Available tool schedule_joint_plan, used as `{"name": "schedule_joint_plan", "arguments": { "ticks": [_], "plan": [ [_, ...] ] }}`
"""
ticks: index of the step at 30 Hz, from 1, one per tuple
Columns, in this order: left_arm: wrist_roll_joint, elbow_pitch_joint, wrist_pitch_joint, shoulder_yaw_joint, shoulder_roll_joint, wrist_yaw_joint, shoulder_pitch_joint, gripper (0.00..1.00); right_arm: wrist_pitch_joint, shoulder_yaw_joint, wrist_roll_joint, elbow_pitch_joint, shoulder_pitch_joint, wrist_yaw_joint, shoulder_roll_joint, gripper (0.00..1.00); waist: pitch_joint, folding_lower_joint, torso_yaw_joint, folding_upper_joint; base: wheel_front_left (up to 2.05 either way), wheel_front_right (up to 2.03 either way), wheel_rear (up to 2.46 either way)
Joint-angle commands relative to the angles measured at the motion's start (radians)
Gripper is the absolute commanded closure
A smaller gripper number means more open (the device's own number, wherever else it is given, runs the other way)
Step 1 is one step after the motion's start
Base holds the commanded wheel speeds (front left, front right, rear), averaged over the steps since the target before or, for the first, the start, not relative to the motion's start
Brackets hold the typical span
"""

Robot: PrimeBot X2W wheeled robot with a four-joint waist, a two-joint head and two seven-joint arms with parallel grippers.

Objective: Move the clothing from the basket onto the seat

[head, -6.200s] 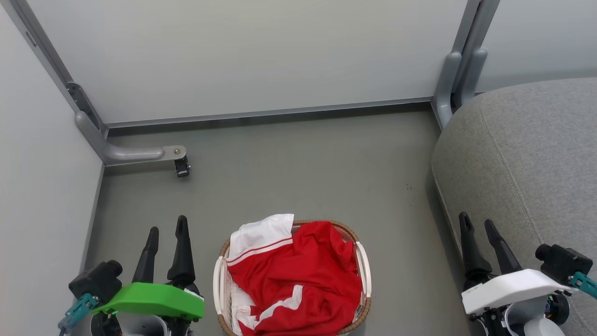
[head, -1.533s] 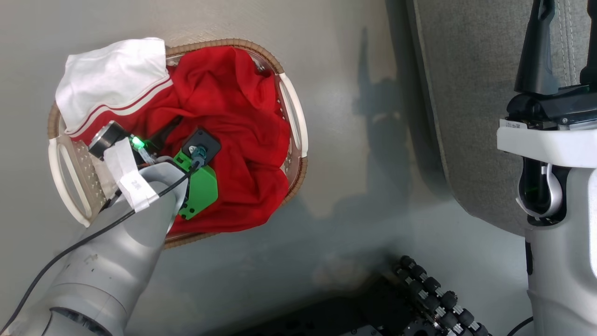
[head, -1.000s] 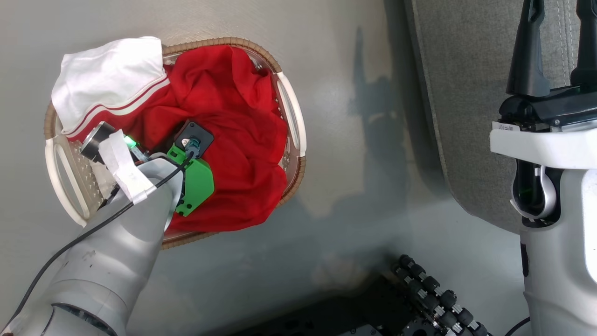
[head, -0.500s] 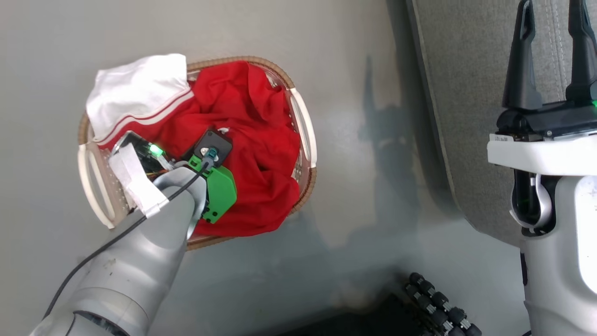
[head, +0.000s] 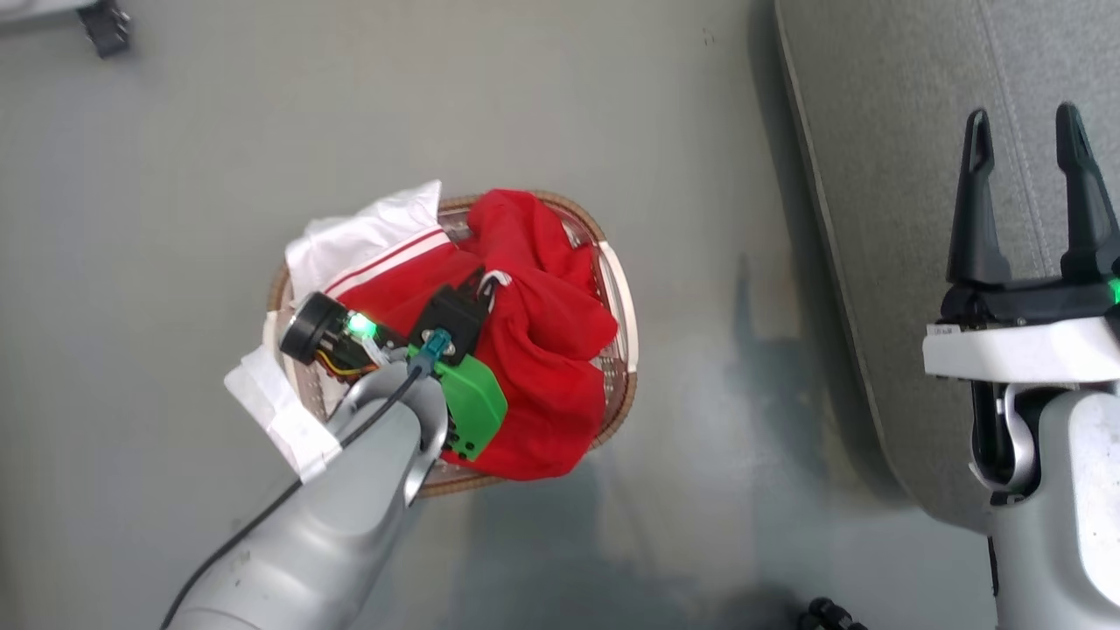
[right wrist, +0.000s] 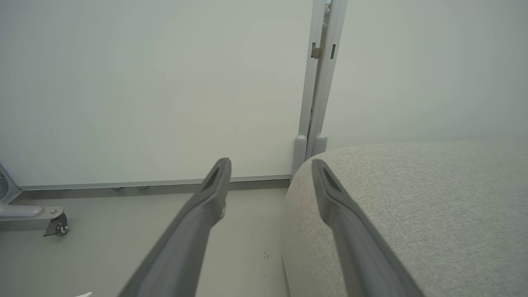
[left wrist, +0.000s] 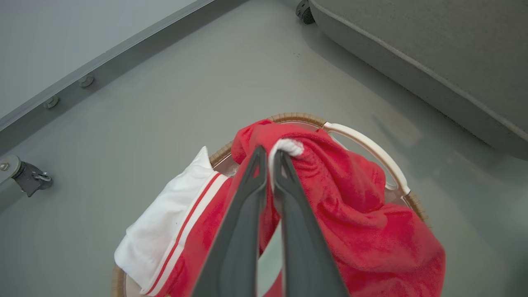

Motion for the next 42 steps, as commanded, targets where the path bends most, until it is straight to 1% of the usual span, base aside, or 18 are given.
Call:
{"name": "schedule_joint_plan", "arguments": {
  "ticks": [1, 7, 12, 15, 21, 28, 35, 39, 42],
  "plan": [
    [-0.018, -0.038, -0.004, 0.009, 0.008, -0.009, 0.037, 1.0, -0.002, -0.009, -0.009, 0.008, 0.031, -0.001, -0.004, 0.0, -0.127, 0.0001, 0.067, 0.0, 0.0, 0.0, 0.0],
    [-0.037, -0.176, -0.004, 0.033, 0.022, -0.017, 0.118, 1.0, -0.002, -0.03, -0.026, 0.033, 0.108, -0.001, -0.004, 0.0, -0.255, 0.0001, 0.095, 0.0, 0.0, 0.0, 0.0],
    [-0.051, -0.249, -0.004, 0.041, 0.036, -0.029, 0.126, 1.0, -0.002, -0.038, -0.033, 0.053, 0.177, -0.001, -0.004, 0.0, -0.35, 0.0001, 0.111, 0.0, 0.0, 0.0, 0.0],
    [-0.055, -0.292, 0.002, 0.041, 0.048, -0.039, 0.091, 1.0, -0.002, -0.038, -0.032, 0.063, 0.215, -0.001, -0.004, 0.0, -0.404, 0.0001, 0.119, 0.0, 0.0, 0.0, 0.0],
    [-0.068, -0.374, 0.057, 0.041, 0.072, -0.064, 0.006, 1.0, -0.002, -0.033, -0.038, 0.066, 0.256, -0.001, -0.004, 0.0, -0.476, 0.0001, 0.125, 0.0, 0.0, 0.0, 0.0],
    [-0.098, -0.454, 0.136, 0.036, 0.099, -0.087, -0.125, 1.0, -0.002, -0.013, -0.041, 0.066, 0.271, -0.001, -0.004, 0.0, -0.514, 0.0001, 0.118, 0.0, 0.0, 0.0, 0.0],
    [-0.145, -0.506, 0.189, 0.038, 0.138, -0.095, -0.241, 1.0, -0.002, 0.086, -0.038, 0.04, 0.247, -0.001, -0.004, 0.0, -0.528, 0.0001, 0.097, 0.0, 0.0, 0.0, 0.0],
    [-0.16, -0.513, 0.207, 0.025, 0.157, -0.096, -0.278, 1.0, -0.002, 0.207, -0.021, 0.003, 0.216, -0.001, -0.003, 0.0, -0.529, 0.0001, 0.087, 0.0, 0.0, 0.0, 0.0],
    [-0.173, -0.513, 0.212, 0.009, 0.163, -0.096, -0.292, 1.0, -0.002, 0.307, -0.036, -0.025, 0.185, -0.001, -0.004, 0.0, -0.53, 0.0001, 0.084, 0.0, 0.0, 0.0, 0.0]
  ]
}}
